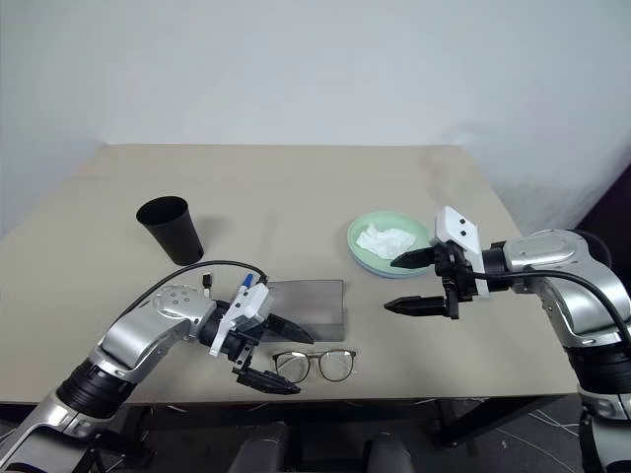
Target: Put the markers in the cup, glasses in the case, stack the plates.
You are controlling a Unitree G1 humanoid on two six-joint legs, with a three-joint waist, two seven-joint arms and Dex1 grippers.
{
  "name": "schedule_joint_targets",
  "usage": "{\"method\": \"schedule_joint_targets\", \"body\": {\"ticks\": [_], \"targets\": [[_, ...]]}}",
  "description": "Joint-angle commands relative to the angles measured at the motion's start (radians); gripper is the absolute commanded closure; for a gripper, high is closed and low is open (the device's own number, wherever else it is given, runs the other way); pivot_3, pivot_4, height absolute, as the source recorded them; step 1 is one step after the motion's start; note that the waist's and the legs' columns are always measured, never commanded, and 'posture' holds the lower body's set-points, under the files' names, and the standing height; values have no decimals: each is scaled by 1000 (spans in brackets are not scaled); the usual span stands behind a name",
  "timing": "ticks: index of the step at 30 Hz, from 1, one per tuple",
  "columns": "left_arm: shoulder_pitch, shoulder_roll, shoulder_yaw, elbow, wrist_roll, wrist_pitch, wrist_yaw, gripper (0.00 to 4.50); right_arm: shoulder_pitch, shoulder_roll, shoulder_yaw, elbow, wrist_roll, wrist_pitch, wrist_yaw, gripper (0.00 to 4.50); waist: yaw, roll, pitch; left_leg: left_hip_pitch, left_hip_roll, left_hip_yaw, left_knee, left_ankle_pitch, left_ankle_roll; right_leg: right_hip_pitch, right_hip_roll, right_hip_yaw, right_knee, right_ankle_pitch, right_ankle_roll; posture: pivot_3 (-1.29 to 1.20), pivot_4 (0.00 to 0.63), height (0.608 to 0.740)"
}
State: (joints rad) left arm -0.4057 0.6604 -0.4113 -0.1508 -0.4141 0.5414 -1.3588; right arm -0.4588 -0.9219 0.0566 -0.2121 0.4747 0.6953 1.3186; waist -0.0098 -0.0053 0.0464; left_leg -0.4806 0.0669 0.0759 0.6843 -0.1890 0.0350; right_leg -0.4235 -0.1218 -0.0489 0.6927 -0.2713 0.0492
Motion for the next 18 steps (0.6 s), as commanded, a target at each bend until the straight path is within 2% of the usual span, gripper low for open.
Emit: {"method": "schedule_joint_targets", "body": {"ticks": [1, 18], "targets": [[-35, -10, -4, 12, 15, -9, -12, 59, -6, -20, -43, -33, 33, -1, 1, 17, 0, 0, 0, 0, 0, 0, 0, 0, 0, 0, 0, 0, 0, 0, 0, 0, 0, 678], [-96, -87, -70, 98, 90, 31, -9, 59, 19, -3, -34, -43, 30, -14, -71, 17, 15, 0, 0, 0, 0, -1, 2, -1, 1, 1, 0, 0, 0, 0, 0, 0, 0, 678]]}}
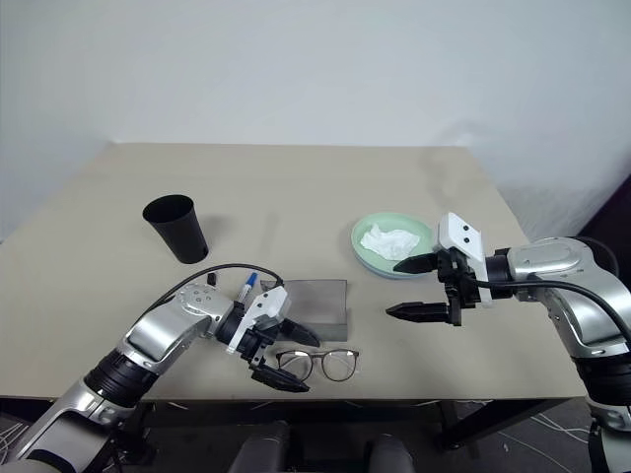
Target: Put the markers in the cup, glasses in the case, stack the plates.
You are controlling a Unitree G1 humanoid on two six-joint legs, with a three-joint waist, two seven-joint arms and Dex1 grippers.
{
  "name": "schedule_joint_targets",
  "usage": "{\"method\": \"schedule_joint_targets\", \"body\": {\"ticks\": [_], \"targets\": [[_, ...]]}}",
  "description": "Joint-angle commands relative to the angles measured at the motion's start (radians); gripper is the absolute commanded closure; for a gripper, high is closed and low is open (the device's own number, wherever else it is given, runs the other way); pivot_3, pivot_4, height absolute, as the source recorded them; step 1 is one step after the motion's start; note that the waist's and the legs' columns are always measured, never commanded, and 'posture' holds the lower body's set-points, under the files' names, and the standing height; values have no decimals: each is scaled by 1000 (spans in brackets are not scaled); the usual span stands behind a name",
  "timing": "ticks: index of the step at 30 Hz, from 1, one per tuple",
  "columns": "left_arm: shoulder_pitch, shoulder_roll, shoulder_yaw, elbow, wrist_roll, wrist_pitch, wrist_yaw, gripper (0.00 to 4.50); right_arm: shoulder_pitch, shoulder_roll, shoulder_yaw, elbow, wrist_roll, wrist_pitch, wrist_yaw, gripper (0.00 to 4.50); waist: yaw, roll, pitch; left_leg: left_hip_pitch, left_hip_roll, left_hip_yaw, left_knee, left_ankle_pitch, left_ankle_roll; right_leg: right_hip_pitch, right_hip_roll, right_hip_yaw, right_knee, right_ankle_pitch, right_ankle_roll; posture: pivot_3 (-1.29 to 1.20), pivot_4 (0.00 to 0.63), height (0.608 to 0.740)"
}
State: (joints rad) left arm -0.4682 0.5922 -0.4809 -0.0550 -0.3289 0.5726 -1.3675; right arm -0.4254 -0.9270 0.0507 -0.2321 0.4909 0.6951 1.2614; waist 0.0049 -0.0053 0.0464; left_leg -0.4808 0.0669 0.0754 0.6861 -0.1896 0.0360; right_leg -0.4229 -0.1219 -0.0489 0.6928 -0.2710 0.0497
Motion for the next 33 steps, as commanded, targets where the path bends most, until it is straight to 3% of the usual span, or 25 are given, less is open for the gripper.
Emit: {"method": "schedule_joint_targets", "body": {"ticks": [1, 4, 7, 18, 27, 33], "targets": [[-37, -22, -3, 7, 8, -2, -2, 59, -13, 3, -26, -22, 11, -16, -18, 17, 0, 0, 0, 0, 0, 0, 0, 0, 0, 0, 0, 0, 0, 0, 0, 0, 0, 678], [-42, -24, -9, 15, 14, -7, -9, 59, -12, 5, -24, -22, 8, -19, -27, 17, -1, 0, 0, 0, 0, 0, 1, 0, 0, 0, 0, 0, 0, 0, 0, 0, 0, 678], [-43, -25, -12, 16, 17, -6, -10, 634, -13, 6, -22, -20, 7, -20, -36, 0, 0, 0, 0, 0, 0, 0, 0, 0, 0, 0, 0, 0, 0, 0, 0, 0, 0, 678], [-41, -45, -28, 29, 56, -31, -7, 4465, -9, 9, -20, -33, 12, -16, -53, 0, 0, 0, 0, 0, 0, 0, 1, 0, 0, 0, 0, 0, 0, 0, 0, 0, 0, 678], [-43, -57, -17, 20, 53, -33, -4, 4465, -20, 10, -13, -26, 8, -20, -57, 0, 0, 1, 0, 0, 0, 0, 2, 0, 1, 1, 0, 0, 0, 0, 0, 0, 0, 678], [-110, -43, 76, 31, -56, 70, -54, 4465, -34, 12, 1, -10, -3, -26, -55, 0, 0, 1, 0, 0, 0, -1, 2, 0, 1, 1, 0, 0, 0, 0, 0, 0, 0, 678]]}}
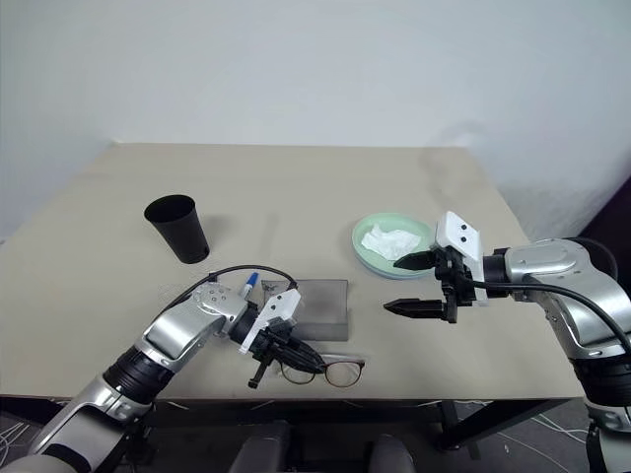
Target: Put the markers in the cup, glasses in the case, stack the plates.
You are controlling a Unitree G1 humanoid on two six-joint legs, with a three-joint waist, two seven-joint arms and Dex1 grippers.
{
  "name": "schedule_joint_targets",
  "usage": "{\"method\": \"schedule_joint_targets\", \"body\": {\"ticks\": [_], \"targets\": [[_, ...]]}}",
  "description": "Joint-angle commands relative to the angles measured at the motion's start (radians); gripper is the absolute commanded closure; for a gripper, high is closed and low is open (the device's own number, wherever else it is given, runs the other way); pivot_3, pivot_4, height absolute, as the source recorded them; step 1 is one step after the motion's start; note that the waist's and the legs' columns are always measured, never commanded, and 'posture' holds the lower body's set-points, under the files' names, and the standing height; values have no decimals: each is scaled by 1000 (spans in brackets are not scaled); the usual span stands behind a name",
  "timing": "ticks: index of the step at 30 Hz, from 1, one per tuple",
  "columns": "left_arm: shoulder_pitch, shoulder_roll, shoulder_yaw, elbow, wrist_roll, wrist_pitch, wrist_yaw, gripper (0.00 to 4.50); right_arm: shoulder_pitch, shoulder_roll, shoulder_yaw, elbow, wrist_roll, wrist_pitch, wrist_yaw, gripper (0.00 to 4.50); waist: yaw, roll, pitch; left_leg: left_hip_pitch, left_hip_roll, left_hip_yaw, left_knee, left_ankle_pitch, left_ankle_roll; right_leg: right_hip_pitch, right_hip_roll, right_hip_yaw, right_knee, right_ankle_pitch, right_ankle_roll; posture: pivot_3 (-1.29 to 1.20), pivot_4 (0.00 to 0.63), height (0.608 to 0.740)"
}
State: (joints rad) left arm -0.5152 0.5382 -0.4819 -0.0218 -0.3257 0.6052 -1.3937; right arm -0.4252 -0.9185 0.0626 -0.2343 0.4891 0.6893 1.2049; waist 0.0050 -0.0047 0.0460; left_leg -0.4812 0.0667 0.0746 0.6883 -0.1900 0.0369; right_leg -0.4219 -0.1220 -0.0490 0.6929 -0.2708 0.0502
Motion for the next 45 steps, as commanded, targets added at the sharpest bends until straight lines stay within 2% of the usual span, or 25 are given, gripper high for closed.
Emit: {"method": "schedule_joint_targets", "body": {"ticks": [1, 7, 13, 19, 27, 37, 40, 45], "targets": [[-86, 19, 102, 16, -82, 55, -42, 4465, -36, 4, -9, -6, -1, -21, 1, 0, -1, 0, 0, 0, 0, 0, 0, 0, 0, 0, 0, 0, 0, 0, 0, 0, 0, 678], [-212, 35, 201, 182, -105, 45, -71, 4465, -48, 10, 4, 8, -9, -32, -1, 0, -1, 0, 0, 0, 0, 0, 0, 0, 0, 0, 0, 0, 0, -1, 2, 0, 0, 678], [-240, 38, 166, 375, 8, -118, -106, 4465, -61, 18, 14, 15, -12, -37, -2, 0, -1, 0, 0, 0, 0, 0, 1, 0, 0, 0, 0, 0, 0, 0, 0, 0, 0, 678], [-200, -10, 156, 454, 68, -248, -80, 4465, -60, 22, 9, 10, -12, -36, 0, 0, 0, 0, 0, -2, 0, 0, 1, 0, 1, -1, 0, 0, 0, 0, 0, 0, 0, 678], [-159, -39, 149, 457, 101, -271, -83, 4465, -51, 18, 2, 1, -8, -35, -1, 0, -1, 0, 0, -2, 0, 0, 1, 0, 1, -2, 0, 0, 0, 0, 0, 0, 0, 678], [-135, -22, 123, 384, 97, -150, -151, 4465, -48, 21, 13, 8, -22, -49, -4, 0, -1, 0, 0, -2, 0, 0, 3, -1, 1, -1, 0, 0, 0, 0, 0, 0, 0, 678], [-134, -24, 130, 368, 92, -117, -148, 3781, -48, 23, 16, 9, -23, -51, -7, 0, -1, 0, 0, -2, 0, 0, 3, -1, 1, -1, 0, 0, 0, 0, 0, 0, 0, 678], [-140, -48, 169, 369, 104, -170, -75, 2055, -53, 29, 21, 17, -28, -57, -10, 0, 0, 0, 0, -2, 0, 0, 3, -1, 2, -1, 0, 0, 0, 0, 0, 0, 0, 678]]}}
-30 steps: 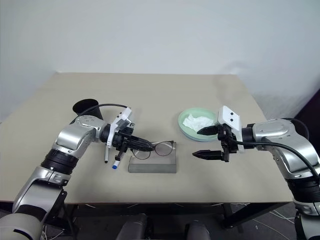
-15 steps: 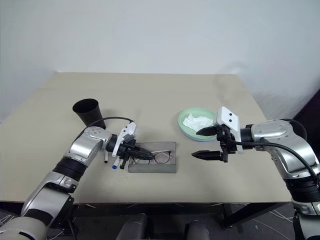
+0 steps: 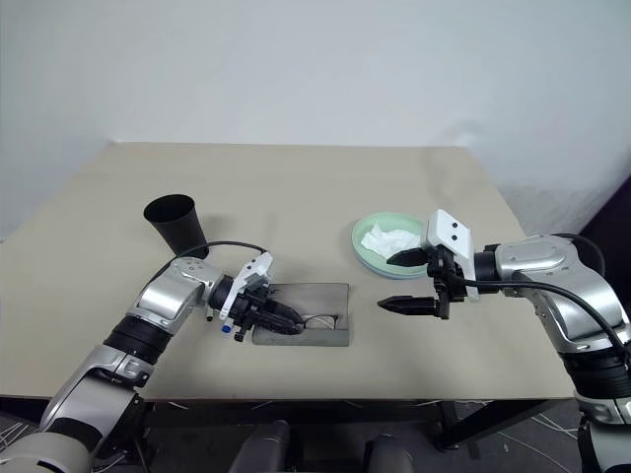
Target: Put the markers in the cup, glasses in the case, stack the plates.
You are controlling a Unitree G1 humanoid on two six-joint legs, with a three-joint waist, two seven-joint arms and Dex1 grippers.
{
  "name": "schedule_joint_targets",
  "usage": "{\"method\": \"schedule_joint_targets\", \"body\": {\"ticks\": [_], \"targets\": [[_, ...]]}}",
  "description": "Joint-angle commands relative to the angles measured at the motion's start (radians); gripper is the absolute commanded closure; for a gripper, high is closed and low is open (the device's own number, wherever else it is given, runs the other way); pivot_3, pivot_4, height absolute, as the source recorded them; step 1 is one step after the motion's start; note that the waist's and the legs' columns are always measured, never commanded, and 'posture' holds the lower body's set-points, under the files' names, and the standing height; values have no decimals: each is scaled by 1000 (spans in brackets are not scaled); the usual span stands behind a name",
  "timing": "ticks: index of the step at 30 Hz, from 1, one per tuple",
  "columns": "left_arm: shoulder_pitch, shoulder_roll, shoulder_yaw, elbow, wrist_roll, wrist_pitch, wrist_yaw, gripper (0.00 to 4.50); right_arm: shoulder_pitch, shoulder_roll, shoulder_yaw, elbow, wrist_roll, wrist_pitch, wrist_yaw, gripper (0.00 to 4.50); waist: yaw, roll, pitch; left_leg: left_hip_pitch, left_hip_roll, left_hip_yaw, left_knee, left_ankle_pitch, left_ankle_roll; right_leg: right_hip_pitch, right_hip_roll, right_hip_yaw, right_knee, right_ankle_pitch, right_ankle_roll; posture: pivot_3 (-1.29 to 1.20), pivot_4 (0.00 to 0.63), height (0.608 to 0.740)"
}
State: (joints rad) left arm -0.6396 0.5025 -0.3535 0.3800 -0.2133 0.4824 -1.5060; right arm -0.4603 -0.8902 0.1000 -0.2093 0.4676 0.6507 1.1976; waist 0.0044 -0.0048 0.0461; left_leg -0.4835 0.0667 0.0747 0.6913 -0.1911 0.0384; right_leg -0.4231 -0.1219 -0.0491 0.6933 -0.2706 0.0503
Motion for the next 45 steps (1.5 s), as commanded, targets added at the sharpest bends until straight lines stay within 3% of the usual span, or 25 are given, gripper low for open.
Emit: {"method": "schedule_joint_targets", "body": {"ticks": [1, 3, 8, 12, 18, 23, 28, 35, 45], "targets": [[-23, -16, 52, -32, -15, -47, 47, 1743, -18, 1, -15, -8, -7, -18, -4, 0, 0, 0, 0, 0, 0, 0, 0, 0, 0, 0, 0, 0, 0, 0, 0, 0, 0, 678], [-36, -4, 78, -61, -58, 11, 28, 1029, -15, 2, -16, -9, -6, -18, -5, 0, -1, 0, 0, 0, 0, 0, 0, 0, 0, 0, 0, 0, 0, 0, 0, 0, 0, 678], [-33, 20, 145, -157, -135, 90, 38, 1029, -8, 7, -13, -12, -7, -19, -13, 0, -1, 0, 0, 0, 0, 0, 0, 0, 0, 0, 0, 0, 0, 0, 0, 0, 0, 678], [-36, 14, 187, -186, -167, 122, 85, 2317, -9, 15, -10, -11, -7, -19, -19, 0, 0, 0, 0, 0, 0, 0, 1, 0, 0, 0, 0, 0, 0, 0, 0, 0, 0, 678], [-78, -61, 193, 43, -57, -68, 258, 4458, -25, 29, 1, -2, -12, -22, -23, 0, 0, 0, 0, 0, 0, 0, 2, 0, 1, 1, 0, 0, 0, 1, 1, 0, 0, 678], [-100, -114, 176, 180, 10, -186, 335, 4487, -27, 35, 0, -2, -16, -23, -23, 0, 1, 0, 0, -1, 0, 0, 2, 0, 1, 1, 0, 0, 0, 1, 2, 0, 0, 678], [-84, -123, 156, 184, 35, -211, 318, 4487, -24, 37, -2, -10, -20, -21, -25, 0, 0, 0, 0, -1, 0, 0, 3, -1, 1, 1, 0, 0, 0, 1, 2, 0, 0, 678], [22, -28, 79, -47, 16, -83, 150, 4487, -22, 39, -4, -15, -25, -22, -30, 0, -1, 2, -1, 0, 0, 0, 2, -2, 0, 1, 0, 0, 0, 1, 2, 0, 0, 678], [100, 64, 10, -221, 18, 8, 98, 4487, -31, 50, 7, -10, -40, -33, -36, 0, -1, 2, -1, 0, 0, 0, 3, -2, 0, 1, 0, 0, 0, 1, 2, 0, 0, 678]]}}
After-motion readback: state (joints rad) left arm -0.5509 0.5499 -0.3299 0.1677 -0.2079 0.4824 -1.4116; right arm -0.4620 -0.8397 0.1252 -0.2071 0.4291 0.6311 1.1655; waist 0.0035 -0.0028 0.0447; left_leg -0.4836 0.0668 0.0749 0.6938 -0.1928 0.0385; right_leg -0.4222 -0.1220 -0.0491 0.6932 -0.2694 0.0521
